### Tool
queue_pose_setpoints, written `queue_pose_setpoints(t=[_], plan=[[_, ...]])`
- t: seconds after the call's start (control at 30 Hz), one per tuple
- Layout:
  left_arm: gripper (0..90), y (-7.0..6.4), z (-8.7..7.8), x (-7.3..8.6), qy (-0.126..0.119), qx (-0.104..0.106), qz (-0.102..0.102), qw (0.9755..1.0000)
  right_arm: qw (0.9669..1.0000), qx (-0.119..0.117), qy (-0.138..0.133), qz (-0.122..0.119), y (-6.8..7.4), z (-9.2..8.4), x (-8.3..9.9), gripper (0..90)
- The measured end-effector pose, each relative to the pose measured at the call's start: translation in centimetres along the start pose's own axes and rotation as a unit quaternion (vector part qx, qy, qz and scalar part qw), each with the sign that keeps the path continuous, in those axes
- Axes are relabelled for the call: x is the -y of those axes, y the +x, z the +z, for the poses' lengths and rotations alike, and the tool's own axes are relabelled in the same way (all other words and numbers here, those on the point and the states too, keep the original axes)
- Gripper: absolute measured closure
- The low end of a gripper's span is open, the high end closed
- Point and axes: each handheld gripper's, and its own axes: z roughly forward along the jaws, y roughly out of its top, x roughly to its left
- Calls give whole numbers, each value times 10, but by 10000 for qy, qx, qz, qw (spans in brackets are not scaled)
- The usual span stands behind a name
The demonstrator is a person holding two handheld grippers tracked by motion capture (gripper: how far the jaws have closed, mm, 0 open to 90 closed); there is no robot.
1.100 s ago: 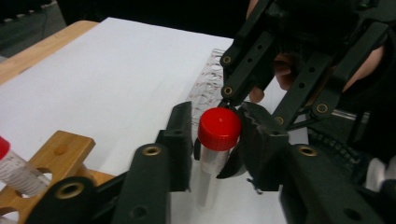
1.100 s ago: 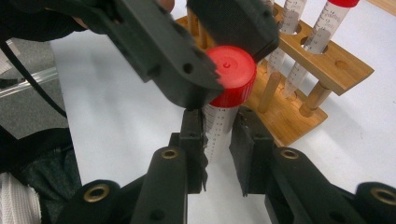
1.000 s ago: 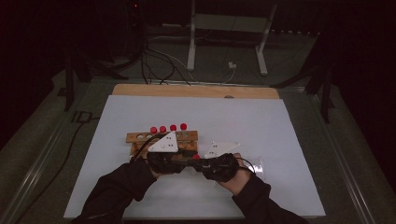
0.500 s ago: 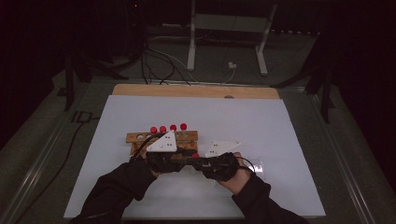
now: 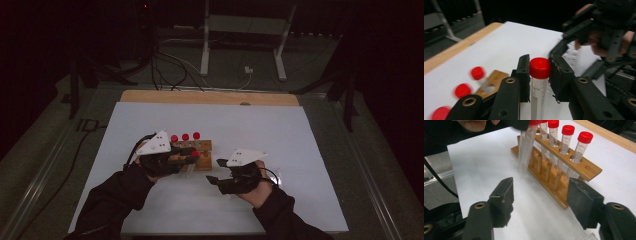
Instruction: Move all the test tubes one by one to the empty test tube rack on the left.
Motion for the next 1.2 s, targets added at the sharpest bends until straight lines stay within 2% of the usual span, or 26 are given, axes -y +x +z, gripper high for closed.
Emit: queue_pose_setpoints(t=[0.07,0.2,0.23,0.37,0.43,0.6,0.77,0.9,0.93,0.97,1.07,1.2], plan=[[718,4,-7,-1,-26,-129,-13,9999,10000,-1,-40,16,0,-1,0,321],[718,11,-22,-1,-92,-447,-47,9989,9998,87,-137,109,-2,-5,0,194],[718,13,-26,-1,-126,-464,-96,9988,9997,95,-168,137,-3,-6,0,174],[718,20,-41,0,-191,-800,-135,9965,9993,-66,-322,200,-7,-13,1,56],[718,24,-48,1,-232,-915,-172,9954,9991,-35,-357,213,-8,-16,2,17],[718,34,-62,2,-353,-1246,-241,9913,9980,-16,-561,305,-13,-23,5,0],[719,47,-69,5,-691,-1618,-308,9839,9970,50,-702,314,-15,-30,5,0],[719,55,-68,9,-859,-1922,-362,9769,9970,97,-696,315,-17,-32,5,0],[719,57,-67,10,-908,-1930,-417,9761,9971,112,-682,304,-17,-32,5,0],[719,58,-66,13,-951,-1996,-450,9742,9972,130,-678,303,-17,-32,5,0],[719,62,-60,20,-986,-2036,-531,9726,9971,135,-678,327,-18,-33,6,0],[720,64,-54,32,-973,-2011,-644,9726,9969,138,-691,349,-19,-35,8,0]])
